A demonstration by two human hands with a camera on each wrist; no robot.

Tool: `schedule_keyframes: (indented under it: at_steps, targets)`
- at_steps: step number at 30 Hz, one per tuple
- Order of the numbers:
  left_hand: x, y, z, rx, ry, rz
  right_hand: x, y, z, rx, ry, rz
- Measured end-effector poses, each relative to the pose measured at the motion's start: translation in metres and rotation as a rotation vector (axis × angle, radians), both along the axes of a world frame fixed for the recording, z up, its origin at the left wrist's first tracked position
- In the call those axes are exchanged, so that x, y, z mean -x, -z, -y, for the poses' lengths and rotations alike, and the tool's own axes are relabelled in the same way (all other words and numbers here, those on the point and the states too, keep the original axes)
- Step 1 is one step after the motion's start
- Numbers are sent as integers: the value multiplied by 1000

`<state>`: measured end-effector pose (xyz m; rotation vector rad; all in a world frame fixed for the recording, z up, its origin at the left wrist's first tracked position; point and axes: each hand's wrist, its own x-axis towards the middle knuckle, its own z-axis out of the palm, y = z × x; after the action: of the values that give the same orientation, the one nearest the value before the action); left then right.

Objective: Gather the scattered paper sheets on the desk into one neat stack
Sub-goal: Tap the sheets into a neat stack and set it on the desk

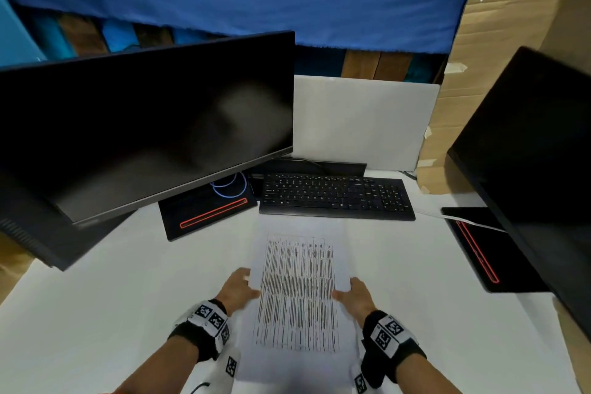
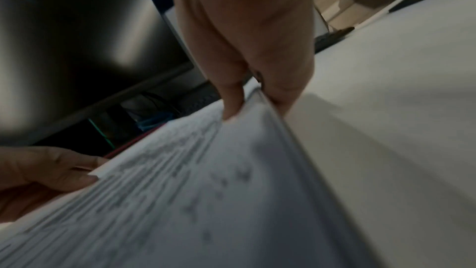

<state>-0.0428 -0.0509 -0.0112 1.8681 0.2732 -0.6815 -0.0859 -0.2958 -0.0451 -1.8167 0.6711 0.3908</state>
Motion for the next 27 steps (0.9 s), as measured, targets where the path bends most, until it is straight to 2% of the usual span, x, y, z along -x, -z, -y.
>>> schedule_keyframes:
  at_steps: [5,10,18,23,27]
  targets:
    - [-2,18,1,-59,37,15,2,4,5,65,-33,-52]
    - [-6,22,14,-98,112,45,1,3,18,118,31,-77]
    - [-8,24,56,-89,200,39,2,-6,57,232,98,-123]
    - [-9,26,72,-85,188,14,2,-12,69,294,91,-135]
    - [-10,23,79,-239,209,98,-4,-15,61,430,33,-123]
